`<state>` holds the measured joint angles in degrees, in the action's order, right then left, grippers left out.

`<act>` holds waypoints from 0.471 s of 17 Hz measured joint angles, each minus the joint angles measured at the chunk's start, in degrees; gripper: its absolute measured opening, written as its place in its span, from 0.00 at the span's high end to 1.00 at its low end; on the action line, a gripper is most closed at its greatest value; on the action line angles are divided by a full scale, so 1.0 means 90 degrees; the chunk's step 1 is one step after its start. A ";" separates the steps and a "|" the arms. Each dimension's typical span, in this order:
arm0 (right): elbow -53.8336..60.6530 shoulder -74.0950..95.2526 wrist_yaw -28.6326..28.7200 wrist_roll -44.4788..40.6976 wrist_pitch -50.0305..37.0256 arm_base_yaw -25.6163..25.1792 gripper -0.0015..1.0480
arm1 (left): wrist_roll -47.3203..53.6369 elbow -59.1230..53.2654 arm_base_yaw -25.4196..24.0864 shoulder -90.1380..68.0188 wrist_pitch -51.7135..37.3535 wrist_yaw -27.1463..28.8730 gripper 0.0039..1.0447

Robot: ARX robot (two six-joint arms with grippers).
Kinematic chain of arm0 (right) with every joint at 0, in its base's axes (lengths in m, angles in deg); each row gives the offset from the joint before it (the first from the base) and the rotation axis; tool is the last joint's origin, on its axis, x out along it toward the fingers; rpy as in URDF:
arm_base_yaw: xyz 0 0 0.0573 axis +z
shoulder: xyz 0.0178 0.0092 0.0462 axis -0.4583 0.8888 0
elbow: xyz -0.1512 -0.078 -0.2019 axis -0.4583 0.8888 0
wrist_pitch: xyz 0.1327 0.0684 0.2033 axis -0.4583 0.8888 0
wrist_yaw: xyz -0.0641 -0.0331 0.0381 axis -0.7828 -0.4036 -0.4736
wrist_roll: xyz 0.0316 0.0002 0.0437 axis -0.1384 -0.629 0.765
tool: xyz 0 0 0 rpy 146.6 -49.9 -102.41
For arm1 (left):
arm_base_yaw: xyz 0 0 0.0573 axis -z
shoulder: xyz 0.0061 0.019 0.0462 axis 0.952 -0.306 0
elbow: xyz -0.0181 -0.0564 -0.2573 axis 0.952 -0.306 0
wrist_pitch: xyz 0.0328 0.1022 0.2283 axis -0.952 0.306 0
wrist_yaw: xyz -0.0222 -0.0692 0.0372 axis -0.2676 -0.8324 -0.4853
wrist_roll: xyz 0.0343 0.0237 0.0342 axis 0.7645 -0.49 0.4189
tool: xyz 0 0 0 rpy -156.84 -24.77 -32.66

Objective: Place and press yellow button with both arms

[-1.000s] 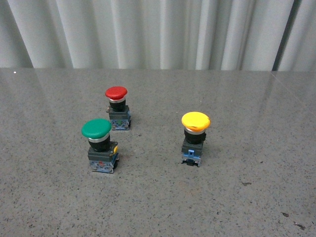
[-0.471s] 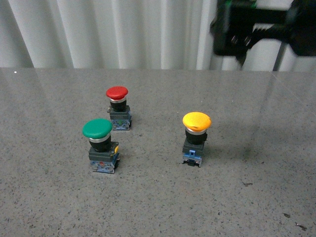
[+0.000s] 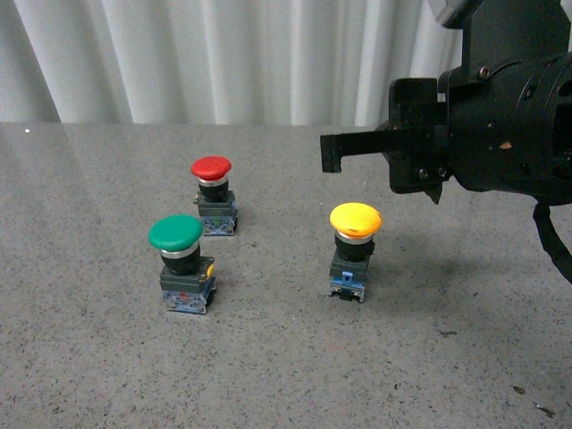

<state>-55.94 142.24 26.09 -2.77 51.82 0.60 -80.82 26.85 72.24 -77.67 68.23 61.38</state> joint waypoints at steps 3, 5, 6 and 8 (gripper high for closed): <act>0.0097 0.0104 0.0005 0.0015 -0.0005 0.0153 0.98 | 0.0000 0.0000 0.0000 0.0000 -0.0002 0.0000 0.06; 0.0117 0.0153 0.0027 0.0017 -0.0007 0.0238 0.98 | 0.0000 0.0000 0.0000 0.0000 -0.0002 0.0000 0.06; 0.0117 0.0160 0.0046 0.0027 -0.0012 0.0291 0.98 | 0.0000 0.0000 0.0000 0.0000 0.0000 0.0000 0.06; 0.0117 0.0243 0.0056 0.0039 -0.0027 0.0313 0.98 | 0.0000 0.0000 0.0000 0.0000 0.0000 0.0000 0.06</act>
<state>-54.89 144.42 26.60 -2.42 51.58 3.42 -80.82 26.85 72.24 -77.67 68.23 61.38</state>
